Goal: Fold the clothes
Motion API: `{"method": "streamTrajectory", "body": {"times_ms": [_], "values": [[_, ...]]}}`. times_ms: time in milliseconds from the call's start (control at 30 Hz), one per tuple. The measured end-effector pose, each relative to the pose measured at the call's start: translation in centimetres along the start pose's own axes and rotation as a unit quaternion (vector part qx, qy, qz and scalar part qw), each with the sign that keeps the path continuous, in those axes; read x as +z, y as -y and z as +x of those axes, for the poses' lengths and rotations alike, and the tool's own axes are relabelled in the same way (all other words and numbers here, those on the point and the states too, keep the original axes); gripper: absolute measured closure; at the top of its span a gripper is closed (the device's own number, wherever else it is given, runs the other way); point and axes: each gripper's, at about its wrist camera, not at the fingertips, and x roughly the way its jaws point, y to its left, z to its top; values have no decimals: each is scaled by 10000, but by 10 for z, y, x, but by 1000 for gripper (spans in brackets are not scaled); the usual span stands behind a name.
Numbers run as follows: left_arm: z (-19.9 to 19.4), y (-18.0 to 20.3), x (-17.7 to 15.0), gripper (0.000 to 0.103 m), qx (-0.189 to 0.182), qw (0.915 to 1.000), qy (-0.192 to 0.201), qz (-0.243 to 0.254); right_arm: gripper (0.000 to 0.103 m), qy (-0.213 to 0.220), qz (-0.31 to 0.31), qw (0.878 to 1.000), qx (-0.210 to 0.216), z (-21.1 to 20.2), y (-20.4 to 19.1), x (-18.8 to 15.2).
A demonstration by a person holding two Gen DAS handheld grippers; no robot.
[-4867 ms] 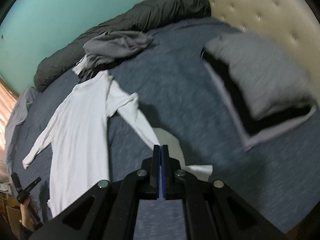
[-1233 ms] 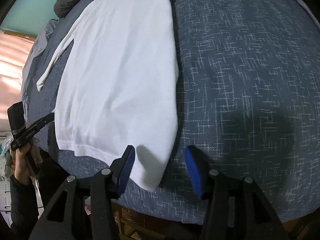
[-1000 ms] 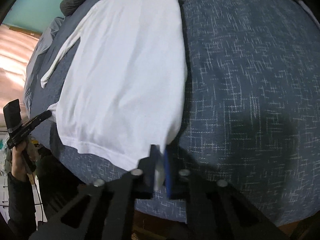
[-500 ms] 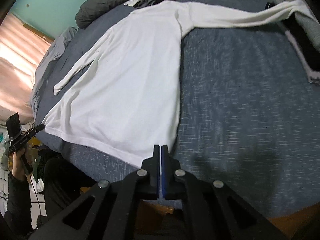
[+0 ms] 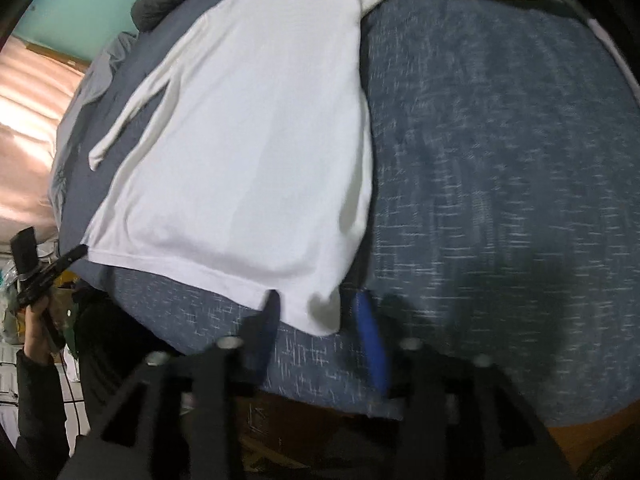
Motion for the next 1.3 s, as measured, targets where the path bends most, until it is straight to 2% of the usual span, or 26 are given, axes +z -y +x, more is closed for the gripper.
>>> {"method": "streamTrajectory", "body": {"times_ms": [133,167,200,233,300,567,767,867,1067,1300], "values": [[-3,3,1,100,-11,10000,52,39,62,-128,-15,9999,-17,18,-2,3],[-4,4,1,100,-15,10000,63,50,67,-135,-38,9999,-16,21,-3,3],[-6,5,1,100,-21,10000,78,57,85,-136,-59,9999,-15,24,-3,3],[-7,5,1,100,-31,9999,94,63,97,-91,-63,9999,-15,24,-2,4],[-10,7,2,100,-48,9999,118,85,100,20,-77,10000,36,20,0,5],[-32,26,11,100,-187,9989,363,237,101,658,-214,9975,130,-53,3,10],[-58,60,23,100,-311,9964,555,559,101,1131,-377,9929,48,-129,3,15],[-57,71,29,100,-278,9960,528,662,101,1214,-462,9915,-110,-149,1,20],[-24,68,42,100,-207,9984,290,439,101,991,-287,9934,-499,-117,17,29],[17,57,62,100,-58,9999,85,106,101,1051,195,9926,-579,-71,46,38]]}}
